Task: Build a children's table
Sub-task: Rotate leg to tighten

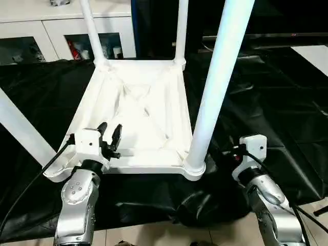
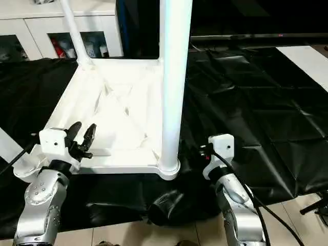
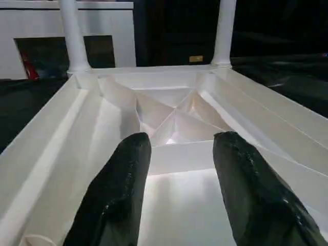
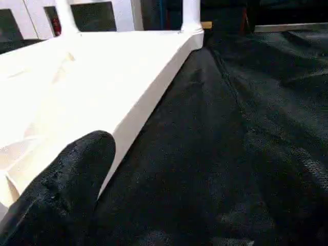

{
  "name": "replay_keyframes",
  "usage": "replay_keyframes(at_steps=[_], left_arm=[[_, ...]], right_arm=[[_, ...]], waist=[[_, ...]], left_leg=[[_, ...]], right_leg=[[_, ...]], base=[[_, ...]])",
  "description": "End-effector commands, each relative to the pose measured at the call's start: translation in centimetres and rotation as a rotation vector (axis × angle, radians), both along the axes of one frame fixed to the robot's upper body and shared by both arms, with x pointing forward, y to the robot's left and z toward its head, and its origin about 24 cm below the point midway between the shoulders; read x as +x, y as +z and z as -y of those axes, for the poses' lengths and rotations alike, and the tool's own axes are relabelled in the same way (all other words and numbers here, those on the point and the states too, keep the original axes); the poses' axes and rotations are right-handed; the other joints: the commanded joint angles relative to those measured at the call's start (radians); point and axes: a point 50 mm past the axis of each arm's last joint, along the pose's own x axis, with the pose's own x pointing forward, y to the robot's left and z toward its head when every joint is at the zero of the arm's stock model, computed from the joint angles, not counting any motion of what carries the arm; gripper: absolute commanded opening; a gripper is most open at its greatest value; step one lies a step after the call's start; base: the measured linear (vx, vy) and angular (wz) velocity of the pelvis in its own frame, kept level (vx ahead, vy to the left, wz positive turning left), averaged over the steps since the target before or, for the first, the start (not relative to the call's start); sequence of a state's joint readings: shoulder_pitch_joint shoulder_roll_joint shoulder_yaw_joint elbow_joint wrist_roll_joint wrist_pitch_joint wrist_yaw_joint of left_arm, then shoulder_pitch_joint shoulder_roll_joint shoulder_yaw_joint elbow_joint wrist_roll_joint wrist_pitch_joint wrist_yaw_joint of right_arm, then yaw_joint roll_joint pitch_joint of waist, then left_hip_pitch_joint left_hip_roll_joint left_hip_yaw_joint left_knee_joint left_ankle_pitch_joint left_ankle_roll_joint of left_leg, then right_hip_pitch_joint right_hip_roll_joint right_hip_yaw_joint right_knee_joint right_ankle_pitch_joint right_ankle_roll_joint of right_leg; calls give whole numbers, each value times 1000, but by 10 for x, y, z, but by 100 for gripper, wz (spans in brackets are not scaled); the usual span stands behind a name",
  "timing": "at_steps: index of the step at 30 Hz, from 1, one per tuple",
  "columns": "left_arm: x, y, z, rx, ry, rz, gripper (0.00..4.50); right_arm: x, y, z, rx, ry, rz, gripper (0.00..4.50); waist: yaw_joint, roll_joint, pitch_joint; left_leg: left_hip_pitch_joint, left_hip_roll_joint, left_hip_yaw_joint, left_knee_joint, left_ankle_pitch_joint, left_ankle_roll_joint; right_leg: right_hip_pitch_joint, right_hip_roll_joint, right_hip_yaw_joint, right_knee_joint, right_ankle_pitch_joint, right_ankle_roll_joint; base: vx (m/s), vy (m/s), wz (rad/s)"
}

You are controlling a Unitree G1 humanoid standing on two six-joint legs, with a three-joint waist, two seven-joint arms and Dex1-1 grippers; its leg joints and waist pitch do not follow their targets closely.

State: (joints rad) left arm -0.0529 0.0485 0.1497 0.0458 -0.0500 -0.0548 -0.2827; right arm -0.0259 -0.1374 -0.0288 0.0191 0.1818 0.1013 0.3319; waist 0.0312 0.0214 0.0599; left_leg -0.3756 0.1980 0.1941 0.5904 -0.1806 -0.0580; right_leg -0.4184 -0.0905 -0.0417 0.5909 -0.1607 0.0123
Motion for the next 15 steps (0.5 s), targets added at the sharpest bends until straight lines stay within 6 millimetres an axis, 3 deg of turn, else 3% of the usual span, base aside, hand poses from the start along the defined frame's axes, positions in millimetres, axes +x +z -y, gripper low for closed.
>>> replay_keyframes(at_steps=[1, 2, 3, 4, 5, 6, 7, 8, 9, 10, 11, 12, 13, 14, 15], left_arm=[[-3, 0, 2, 1, -13, -8, 226], [-3, 0, 2, 5, -13, -18, 226], [-3, -3, 3, 12, -21, -40, 226], [-4, -3, 3, 11, -21, -38, 226], [-4, -2, 2, 10, -17, -32, 226], [-4, 0, 0, 19, -6, -19, 226], [-4, 1, 0, 23, -3, -10, 226], [-4, 2, -1, 22, -3, 1, 226], [-5, 5, 0, 16, -29, 17, 226], [-5, 5, 0, 16, -29, 17, 226], [-6, 6, 0, 20, -34, 32, 226], [-6, 7, -1, 22, -33, 37, 226], [-7, 9, -2, 24, -33, 56, 226], [-7, 9, -2, 24, -33, 56, 226], [-7, 8, -3, 29, -32, 51, 226]], right_arm=[[-1, 4, 0, -14, 3, 10, 450], [-1, 4, 0, -14, 3, 10, 450], [-2, 4, 1, -14, 2, 10, 450], [-4, 5, 3, -15, 3, 14, 450], [-4, 5, 4, -15, 3, 16, 450], [-6, 5, 7, -19, 1, 17, 450], [-6, 5, 8, -21, -1, 17, 450], [-7, 5, 10, -24, -4, 18, 450], [-8, 4, 17, -34, -21, 9, 450], [-8, 4, 17, -34, -21, 9, 450], [-8, 2, 22, -64, -40, 2, 450], [-8, 2, 24, -73, -44, -2, 450], [-9, 0, 28, -101, -59, -15, 450], [-9, 0, 28, -101, -59, -15, 450], [-9, -2, 31, -101, -74, -21, 450]], waist=[[1, -5, -74], [2, -5, -84], [2, -2, -95], [2, 1, -99], [4, 1, -97], [1, 1, -87], [0, 4, -80], [-4, 6, -72], [-25, 14, -51], [-31, 18, -44], [-43, 29, -26], [-44, 40, -24], [4, 45, -23], [4, 45, -23], [2, -4, -34]], left_leg=[[-19, 14, -10, -59, -142, 69], [-27, 4, -3, -39, -23, 135], [-28, 1, -4, -29, 17, 162], [-40, -1, -3, -19, 38, 238], [-42, 1, -2, -21, 8, 249], [-42, 4, 1, -25, -106, 240], [-34, 5, 1, -29, -205, 213], [-17, 8, 0, -31, -324, 168], [18, 16, -25, -50, -571, 34], [22, 20, -36, -62, -630, 7], [38, 35, -50, -91, -774, -22], [18, 55, -59, -129, -840, -30], [-36, 82, -33, -214, -936, -37], [-36, 82, -33, -214, -936, -37], [29, 56, -24, -158, -844, -48]], right_leg=[[27, -15, 24, -74, -112, -158], [23, -11, 16, -63, 37, -202], [24, -11, 14, -53, 95, -220], [10, -6, 2, -59, 103, -244], [5, -7, -1, -69, 48, -243], [-5, -8, -8, -92, -129, -227], [-6, -10, -14, -104, -272, -203], [-10, -12, -20, -114, -440, -163], [-10, -10, -50, -144, -730, -15], [-3, -5, -63, -151, -737, 18], [11, 15, -104, -169, -695, 45], [53, 16, -106, -114, -590, 20], [116, 0, -58, 74, -190, -55], [116, 0, -58, 74, -190, -55], [67, -25, 2, 21, -427, -19]], base=[[0, 0, 0], [0, 0, 0], [0, 0, 0], [0, 0, 0], [0, 0, 0], [-59, 10, 1], [-81, 16, 1], [-81, 16, 1], [-74, 29, -7], [-80, 35, -14], [-80, 35, -14], [-91, 49, -13], [-114, 32, -6], [-114, 32, -6], [0, 0, 0]])
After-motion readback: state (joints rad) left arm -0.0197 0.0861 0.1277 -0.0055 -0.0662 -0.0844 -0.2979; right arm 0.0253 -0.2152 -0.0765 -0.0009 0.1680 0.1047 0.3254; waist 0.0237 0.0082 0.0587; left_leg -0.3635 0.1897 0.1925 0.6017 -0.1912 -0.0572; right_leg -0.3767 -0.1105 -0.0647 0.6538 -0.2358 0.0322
